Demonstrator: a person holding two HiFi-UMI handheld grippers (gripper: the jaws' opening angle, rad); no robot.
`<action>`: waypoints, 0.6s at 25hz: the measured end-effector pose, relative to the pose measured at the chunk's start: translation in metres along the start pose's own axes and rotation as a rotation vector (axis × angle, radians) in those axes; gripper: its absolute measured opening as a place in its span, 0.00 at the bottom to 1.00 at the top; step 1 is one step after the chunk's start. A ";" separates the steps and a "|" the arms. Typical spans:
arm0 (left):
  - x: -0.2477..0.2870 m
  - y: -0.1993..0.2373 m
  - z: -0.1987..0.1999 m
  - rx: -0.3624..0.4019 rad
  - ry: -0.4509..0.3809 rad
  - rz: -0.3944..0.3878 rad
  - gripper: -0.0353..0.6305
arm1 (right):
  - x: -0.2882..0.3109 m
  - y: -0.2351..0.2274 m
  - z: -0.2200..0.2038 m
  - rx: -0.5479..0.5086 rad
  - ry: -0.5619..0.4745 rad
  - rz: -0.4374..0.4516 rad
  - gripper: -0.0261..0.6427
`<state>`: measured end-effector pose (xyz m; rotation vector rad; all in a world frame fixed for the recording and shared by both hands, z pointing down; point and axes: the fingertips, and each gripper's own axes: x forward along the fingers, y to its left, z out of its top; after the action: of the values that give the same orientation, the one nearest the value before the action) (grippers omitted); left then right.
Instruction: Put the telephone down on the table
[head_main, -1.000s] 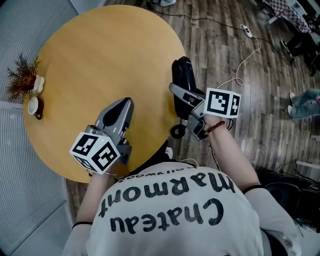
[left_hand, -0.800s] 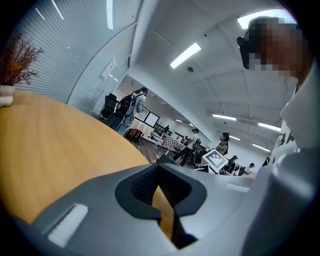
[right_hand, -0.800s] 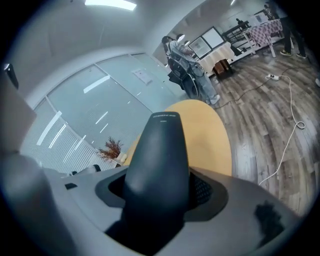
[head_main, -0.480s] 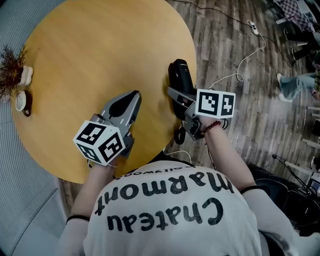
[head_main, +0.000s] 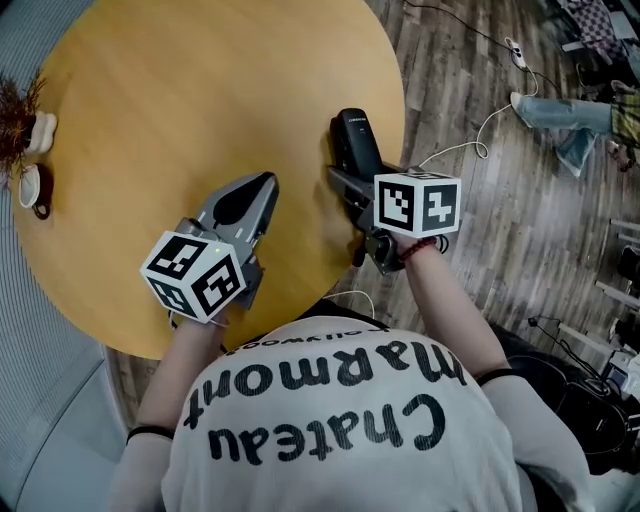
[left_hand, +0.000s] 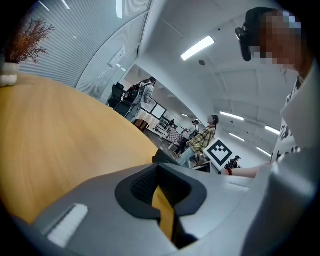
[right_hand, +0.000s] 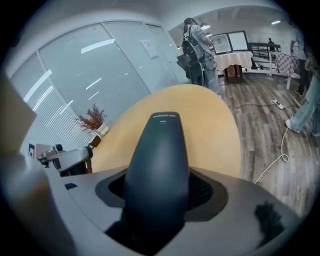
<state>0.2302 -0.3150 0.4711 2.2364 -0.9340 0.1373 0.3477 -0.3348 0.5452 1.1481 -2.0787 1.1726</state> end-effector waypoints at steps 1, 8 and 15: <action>-0.001 0.002 -0.001 -0.003 0.005 0.005 0.06 | 0.000 0.001 0.000 0.000 0.006 -0.004 0.50; -0.004 0.004 -0.012 -0.023 0.031 0.041 0.06 | -0.006 0.005 -0.001 -0.071 0.030 -0.021 0.50; 0.001 0.016 -0.038 -0.067 0.053 0.040 0.06 | 0.008 0.005 -0.011 -0.141 0.069 -0.038 0.50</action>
<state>0.2270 -0.2992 0.5089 2.1432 -0.9416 0.1806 0.3395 -0.3273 0.5543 1.0619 -2.0436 1.0162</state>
